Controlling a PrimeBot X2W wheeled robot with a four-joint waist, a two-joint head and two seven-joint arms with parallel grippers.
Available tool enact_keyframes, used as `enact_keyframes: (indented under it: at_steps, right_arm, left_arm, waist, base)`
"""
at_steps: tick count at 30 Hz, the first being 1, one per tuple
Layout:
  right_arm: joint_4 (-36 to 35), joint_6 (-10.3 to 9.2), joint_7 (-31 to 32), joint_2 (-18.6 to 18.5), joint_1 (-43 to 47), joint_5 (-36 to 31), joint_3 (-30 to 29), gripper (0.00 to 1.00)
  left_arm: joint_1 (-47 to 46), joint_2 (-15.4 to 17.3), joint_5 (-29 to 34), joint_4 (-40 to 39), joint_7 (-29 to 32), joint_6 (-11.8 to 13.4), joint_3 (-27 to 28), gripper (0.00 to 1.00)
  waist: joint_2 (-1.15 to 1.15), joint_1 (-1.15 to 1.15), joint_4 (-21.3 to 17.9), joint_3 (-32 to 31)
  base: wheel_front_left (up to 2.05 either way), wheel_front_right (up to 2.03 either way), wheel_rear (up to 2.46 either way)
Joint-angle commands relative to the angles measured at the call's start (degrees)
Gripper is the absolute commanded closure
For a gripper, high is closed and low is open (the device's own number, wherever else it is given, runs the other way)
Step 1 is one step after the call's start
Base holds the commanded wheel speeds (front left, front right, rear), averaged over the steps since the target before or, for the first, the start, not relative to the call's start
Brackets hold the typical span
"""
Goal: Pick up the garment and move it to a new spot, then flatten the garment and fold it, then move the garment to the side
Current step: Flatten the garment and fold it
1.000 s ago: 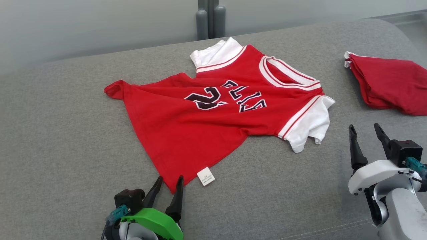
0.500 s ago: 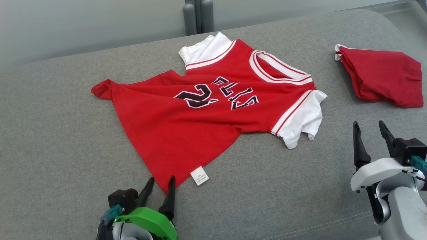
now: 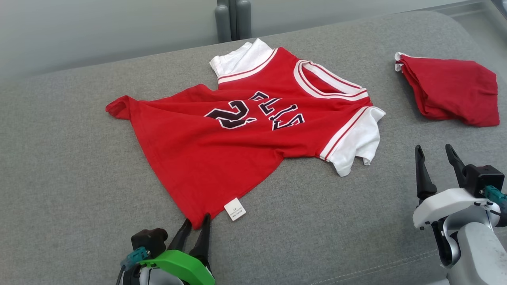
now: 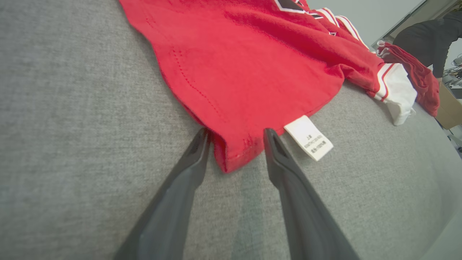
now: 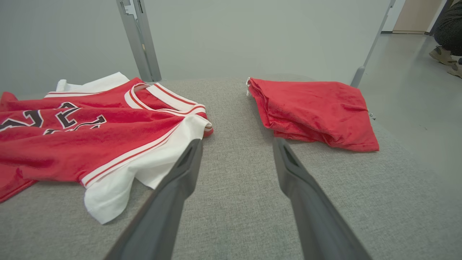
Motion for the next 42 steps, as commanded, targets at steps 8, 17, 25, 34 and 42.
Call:
enact_keyframes:
  at_steps: [8, 17, 25, 34, 42]
  right_arm:
    - [0.78, -0.09, -0.24, -0.91, 1.0, 0.82, -0.38, 0.0]
    - [3.62, -0.09, -0.24, -0.46, 2.49, 1.54, -0.36, 0.0]
    - [7.64, -0.09, -0.25, 0.36, 1.76, 2.24, 2.26, 0.0]
    - [8.75, -0.09, -0.25, -0.89, 4.08, 6.25, 8.23, 0.0]
    - [7.26, -0.08, -0.25, -2.46, 7.31, 11.55, 15.45, 0.0]
  left_arm:
    - [-3.39, 0.22, -0.99, 2.59, 0.06, -0.4, 0.13, 1.0]
    - [-0.83, 1.7, 7.33, 2.12, 0.06, 0.01, 10.32, 1.0]
    - [-1.03, 2.59, 12.22, 2.53, 0.06, -0.33, 15.97, 1.0]
    - [0.0, 0.61, 14.74, 0.67, 0.06, -0.51, 16.88, 0.0]
    - [2.05, 0.17, 14.38, -2.96, 0.06, -0.52, 15.64, 0.0]
  waist:
    - [0.0, 0.0, 0.35, -0.34]
    - [0.0, 0.0, 4.43, -2.19]
    - [0.0, 0.0, 7.05, -1.68]
    - [0.0, 0.0, 7.65, -1.87]
    - [0.0, 0.0, 8.48, -2.28]
  base:
    - [0.0, 0.0, 0.0]
    - [0.0, 0.0, 0.0]
    - [0.0, 0.0, 0.0]
    - [0.0, 0.0, 0.0]
    - [0.0, 0.0, 0.0]
